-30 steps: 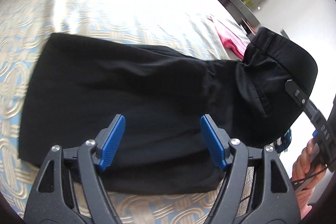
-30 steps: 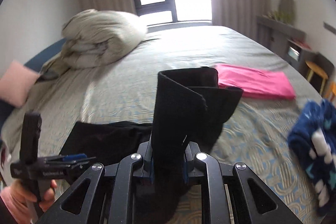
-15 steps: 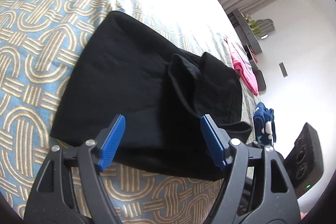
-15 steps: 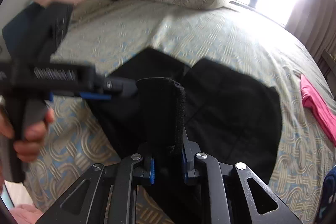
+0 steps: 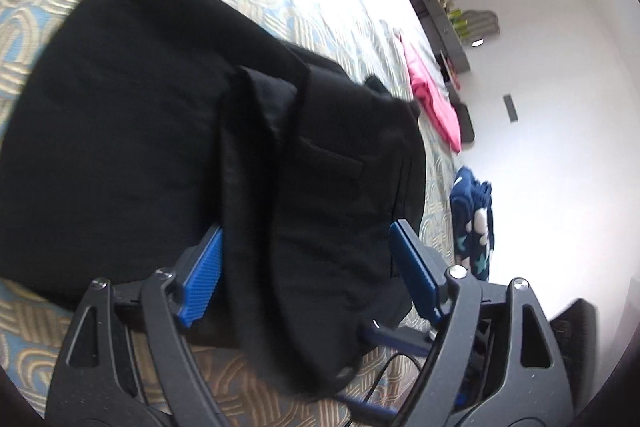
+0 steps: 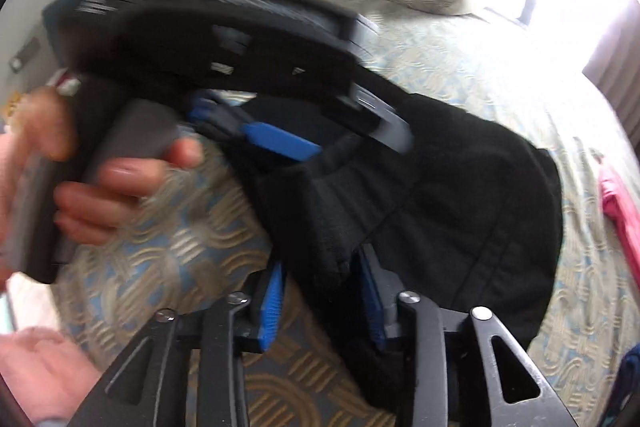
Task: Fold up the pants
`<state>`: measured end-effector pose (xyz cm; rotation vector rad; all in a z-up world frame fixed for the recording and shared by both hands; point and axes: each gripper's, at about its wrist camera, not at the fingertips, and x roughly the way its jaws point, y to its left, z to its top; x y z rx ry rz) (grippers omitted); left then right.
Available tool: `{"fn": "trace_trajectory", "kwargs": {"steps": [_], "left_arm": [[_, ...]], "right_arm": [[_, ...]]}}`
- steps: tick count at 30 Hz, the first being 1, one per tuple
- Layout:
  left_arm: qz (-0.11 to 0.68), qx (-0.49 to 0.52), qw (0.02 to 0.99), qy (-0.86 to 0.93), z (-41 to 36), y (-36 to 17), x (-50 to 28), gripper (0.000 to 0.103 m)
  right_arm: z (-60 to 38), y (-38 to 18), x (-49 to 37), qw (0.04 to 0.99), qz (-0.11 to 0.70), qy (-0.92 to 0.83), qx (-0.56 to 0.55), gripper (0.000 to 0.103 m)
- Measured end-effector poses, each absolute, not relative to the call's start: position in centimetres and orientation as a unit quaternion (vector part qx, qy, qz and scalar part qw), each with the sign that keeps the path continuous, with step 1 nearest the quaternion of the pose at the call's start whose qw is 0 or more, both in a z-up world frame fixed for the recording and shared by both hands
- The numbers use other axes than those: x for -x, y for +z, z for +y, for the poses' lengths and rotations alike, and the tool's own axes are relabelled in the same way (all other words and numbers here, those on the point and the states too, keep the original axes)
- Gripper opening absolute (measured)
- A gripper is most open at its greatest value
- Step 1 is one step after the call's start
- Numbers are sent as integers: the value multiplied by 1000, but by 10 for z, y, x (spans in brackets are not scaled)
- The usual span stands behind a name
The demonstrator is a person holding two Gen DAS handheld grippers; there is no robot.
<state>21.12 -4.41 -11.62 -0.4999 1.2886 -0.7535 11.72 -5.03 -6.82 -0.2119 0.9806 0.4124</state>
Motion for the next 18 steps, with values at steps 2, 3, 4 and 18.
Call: {"fn": "trace_trajectory", "kwargs": {"steps": [2, 3, 4, 18], "left_arm": [[574, 211, 715, -339, -54, -113, -208, 81], [570, 206, 718, -343, -59, -112, -207, 81], [566, 204, 719, -347, -59, -111, -206, 80], [536, 148, 758, -342, -42, -100, -203, 21]], "right_arm": [[-61, -60, -115, 856, 465, 211, 80, 40], [-69, -53, -112, 858, 463, 214, 68, 42], [-77, -49, -110, 860, 460, 212, 59, 42], [-222, -59, -127, 857, 490, 14, -158, 52]]}}
